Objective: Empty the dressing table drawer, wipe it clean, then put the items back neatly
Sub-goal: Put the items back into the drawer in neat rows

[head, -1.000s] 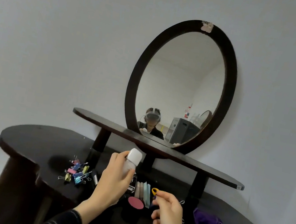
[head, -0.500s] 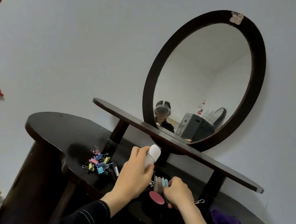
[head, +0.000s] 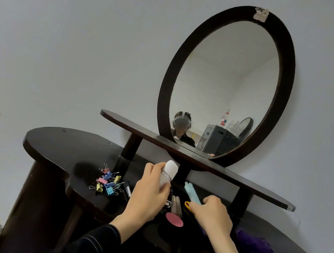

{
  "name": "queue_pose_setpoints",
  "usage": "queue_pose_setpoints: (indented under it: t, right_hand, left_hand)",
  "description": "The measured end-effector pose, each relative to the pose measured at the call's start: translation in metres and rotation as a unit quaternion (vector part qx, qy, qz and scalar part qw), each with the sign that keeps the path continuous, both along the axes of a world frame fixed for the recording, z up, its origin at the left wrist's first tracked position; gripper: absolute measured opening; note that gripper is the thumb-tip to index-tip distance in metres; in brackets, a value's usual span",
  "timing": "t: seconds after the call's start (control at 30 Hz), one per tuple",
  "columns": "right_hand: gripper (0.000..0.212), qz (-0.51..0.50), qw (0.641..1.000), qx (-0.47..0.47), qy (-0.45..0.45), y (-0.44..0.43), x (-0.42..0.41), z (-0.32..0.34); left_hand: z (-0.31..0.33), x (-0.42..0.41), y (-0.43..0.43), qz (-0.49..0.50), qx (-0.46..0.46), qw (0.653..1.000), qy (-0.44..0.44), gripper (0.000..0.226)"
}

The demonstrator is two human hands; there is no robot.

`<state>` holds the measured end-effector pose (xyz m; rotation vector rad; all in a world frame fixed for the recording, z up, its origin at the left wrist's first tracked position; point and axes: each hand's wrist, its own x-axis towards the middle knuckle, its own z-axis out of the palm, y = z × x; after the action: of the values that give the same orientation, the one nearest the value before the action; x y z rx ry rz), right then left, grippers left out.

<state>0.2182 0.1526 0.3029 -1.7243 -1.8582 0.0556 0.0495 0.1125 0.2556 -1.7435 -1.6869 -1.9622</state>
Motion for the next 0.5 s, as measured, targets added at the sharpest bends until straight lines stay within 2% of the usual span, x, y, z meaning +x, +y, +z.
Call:
queue_pose_setpoints:
  t: [0.07, 0.1, 0.17, 0.2, 0.3, 0.37, 0.4, 0.47, 0.5]
  right_hand:
    - [0.025, 0.079, 0.982, 0.004, 0.173, -0.006, 0.009, -0.001]
    - [0.023, 0.115, 0.95, -0.01, 0.291, -0.01, 0.013, -0.003]
    - [0.009, 0.159, 0.85, -0.071, 0.497, -0.022, 0.021, -0.006]
    - [0.01, 0.172, 0.802, -0.107, 0.563, -0.028, 0.025, -0.009]
    - [0.028, 0.239, 0.658, -0.204, 0.684, -0.046, 0.033, -0.025]
    - [0.047, 0.28, 0.57, -0.237, 0.735, -0.058, 0.036, -0.035]
    - [0.049, 0.297, 0.535, -0.244, 0.753, -0.064, 0.038, -0.038]
    - [0.045, 0.33, 0.492, -0.25, 0.766, -0.076, 0.041, -0.042]
    - [0.044, 0.344, 0.49, -0.252, 0.76, -0.081, 0.042, -0.043]
  left_hand:
    - [-0.001, -0.001, 0.001, 0.002, 0.0, 1.0, 0.003, 0.046]
    - [-0.001, -0.001, 0.002, 0.003, 0.0, 1.0, 0.005, 0.046]
    - [-0.001, -0.001, 0.002, 0.005, 0.003, 1.0, 0.008, 0.046]
    - [-0.001, -0.001, 0.002, 0.002, 0.008, 1.0, 0.007, 0.046]
    - [-0.001, 0.0, 0.0, -0.023, 0.019, 0.999, -0.024, 0.044]
    - [0.004, -0.002, -0.005, -0.092, 0.007, 0.987, -0.13, 0.041]
    - [0.006, -0.003, -0.009, -0.14, 0.001, 0.97, -0.2, 0.039]
    - [0.006, -0.004, -0.022, -0.197, 0.001, 0.932, -0.303, 0.036]
    - [0.004, -0.004, -0.031, -0.214, -0.002, 0.921, -0.326, 0.036]
